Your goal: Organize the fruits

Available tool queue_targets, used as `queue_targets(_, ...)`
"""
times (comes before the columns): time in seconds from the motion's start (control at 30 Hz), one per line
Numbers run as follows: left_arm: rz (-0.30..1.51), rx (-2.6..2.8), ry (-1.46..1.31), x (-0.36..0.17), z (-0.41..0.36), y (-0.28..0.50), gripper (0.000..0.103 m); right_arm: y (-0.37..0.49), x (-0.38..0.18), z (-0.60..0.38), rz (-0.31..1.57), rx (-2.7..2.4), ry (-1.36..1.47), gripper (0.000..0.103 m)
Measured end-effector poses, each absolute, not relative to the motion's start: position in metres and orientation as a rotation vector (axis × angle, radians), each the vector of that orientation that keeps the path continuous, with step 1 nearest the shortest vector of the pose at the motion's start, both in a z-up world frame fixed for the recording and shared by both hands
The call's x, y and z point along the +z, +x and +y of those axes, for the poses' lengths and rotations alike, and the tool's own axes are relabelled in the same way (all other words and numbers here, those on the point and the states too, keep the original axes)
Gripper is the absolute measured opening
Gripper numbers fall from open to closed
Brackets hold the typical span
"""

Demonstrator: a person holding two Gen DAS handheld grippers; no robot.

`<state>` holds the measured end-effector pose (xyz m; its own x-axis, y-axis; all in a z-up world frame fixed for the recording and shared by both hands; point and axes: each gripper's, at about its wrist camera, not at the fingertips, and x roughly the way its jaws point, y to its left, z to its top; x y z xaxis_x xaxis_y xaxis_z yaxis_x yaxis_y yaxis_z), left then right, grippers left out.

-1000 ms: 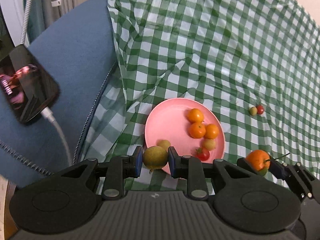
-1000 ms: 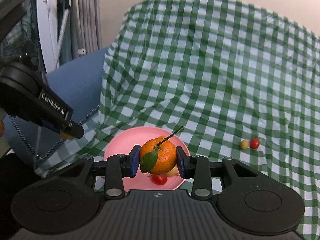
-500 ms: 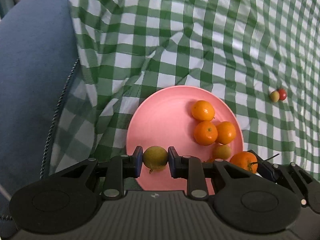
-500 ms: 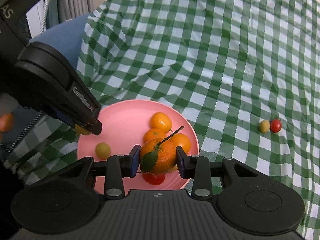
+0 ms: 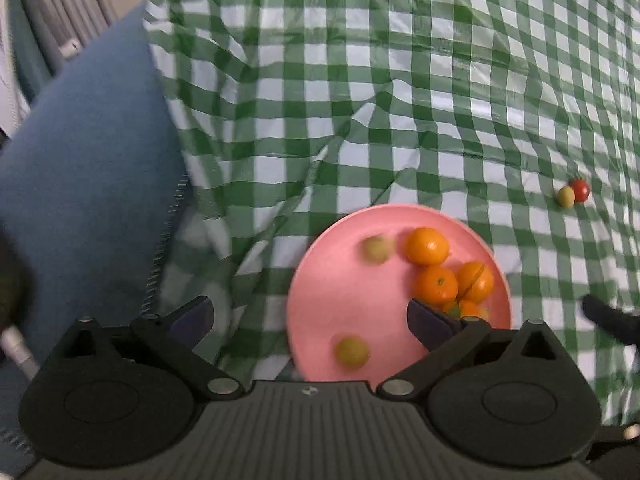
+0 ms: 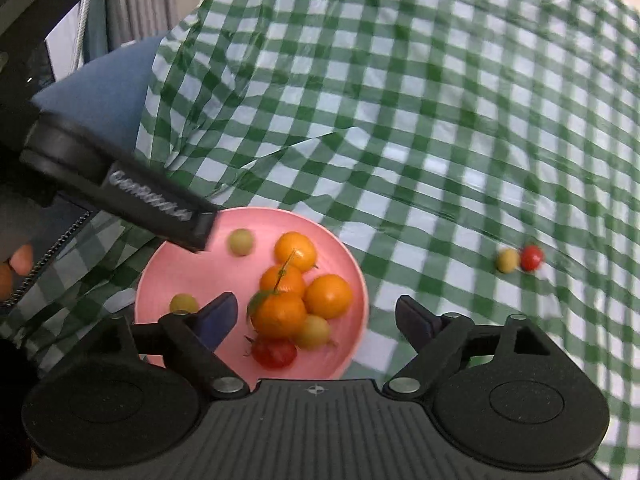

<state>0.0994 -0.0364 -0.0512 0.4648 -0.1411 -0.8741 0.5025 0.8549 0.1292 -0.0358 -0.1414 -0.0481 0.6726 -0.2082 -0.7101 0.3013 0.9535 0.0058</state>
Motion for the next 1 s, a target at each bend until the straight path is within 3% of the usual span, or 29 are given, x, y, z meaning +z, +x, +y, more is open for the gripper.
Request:
queue_targets(0.17, 1.006, -0.35, 0.446, -0.037, -0.012, 0.053, 0.103, -0.078, -0.038, -0.13, 0.802, -0.337, 0.153, 0.098)
queue_targets(0.37, 1.03, -0.327, 0.428, -0.032, 0.018, 0.01, 0.103, -0.119, -0.021, -0.119, 0.77, -0.388, 0.16, 0.098)
queue_targets(0.67, 0.938, -0.353, 0.37, 0.005, 0.042, -0.037, 0.103, -0.163, 0.02, -0.095, 0.586, -0.414, 0.1, 0.1)
queue_targets(1.0, 0.865, -0.386, 0.361, 0.026, 0.052, -0.077, 0.103, -0.196, 0.036, -0.08, 0.519, -0.407, 0.104, 0.101)
